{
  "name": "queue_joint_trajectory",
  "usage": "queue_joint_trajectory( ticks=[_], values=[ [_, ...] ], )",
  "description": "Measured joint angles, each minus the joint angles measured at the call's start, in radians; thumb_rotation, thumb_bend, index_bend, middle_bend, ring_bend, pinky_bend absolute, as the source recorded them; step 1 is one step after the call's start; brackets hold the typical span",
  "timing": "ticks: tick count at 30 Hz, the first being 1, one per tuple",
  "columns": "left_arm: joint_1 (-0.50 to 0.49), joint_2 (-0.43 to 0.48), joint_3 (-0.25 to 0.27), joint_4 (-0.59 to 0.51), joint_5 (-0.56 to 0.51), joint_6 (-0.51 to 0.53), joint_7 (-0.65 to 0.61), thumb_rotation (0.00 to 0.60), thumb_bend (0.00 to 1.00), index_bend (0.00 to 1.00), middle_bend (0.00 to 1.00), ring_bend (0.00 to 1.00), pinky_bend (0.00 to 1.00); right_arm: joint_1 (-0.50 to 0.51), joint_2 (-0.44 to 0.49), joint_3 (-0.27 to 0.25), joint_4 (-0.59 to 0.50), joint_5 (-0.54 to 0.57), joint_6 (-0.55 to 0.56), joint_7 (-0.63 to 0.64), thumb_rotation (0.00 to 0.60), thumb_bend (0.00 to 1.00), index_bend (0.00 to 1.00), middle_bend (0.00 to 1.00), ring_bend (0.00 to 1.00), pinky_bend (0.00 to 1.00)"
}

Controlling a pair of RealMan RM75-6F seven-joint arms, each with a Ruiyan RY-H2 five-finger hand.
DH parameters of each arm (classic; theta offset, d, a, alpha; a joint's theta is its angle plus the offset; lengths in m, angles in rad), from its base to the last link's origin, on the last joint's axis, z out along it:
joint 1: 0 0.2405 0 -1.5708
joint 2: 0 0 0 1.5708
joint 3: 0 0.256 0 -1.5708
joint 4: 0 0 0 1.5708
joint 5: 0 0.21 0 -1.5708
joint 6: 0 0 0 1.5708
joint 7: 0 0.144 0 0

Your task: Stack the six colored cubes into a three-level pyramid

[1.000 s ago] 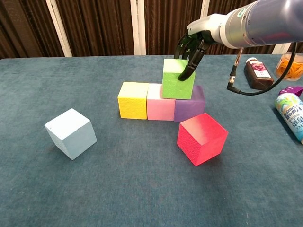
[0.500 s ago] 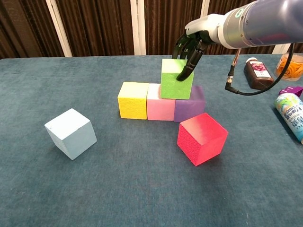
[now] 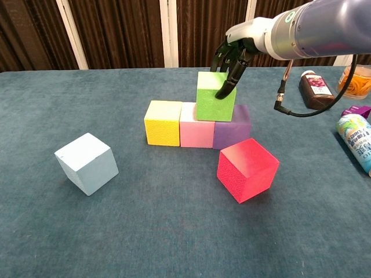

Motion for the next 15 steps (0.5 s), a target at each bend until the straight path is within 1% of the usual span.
queue_joint_trajectory(
  ticks=[15],
  values=[
    [0.001, -0.001, -0.004, 0.000, -0.004, 0.005, -0.001, 0.600, 0.31, 0.05, 0.00, 0.00, 0.00, 0.004, -0.017, 0.011, 0.010, 0.006, 0.008, -0.014, 0.600, 0.20, 0.37, 0.35, 0.20, 0.00]
  ],
)
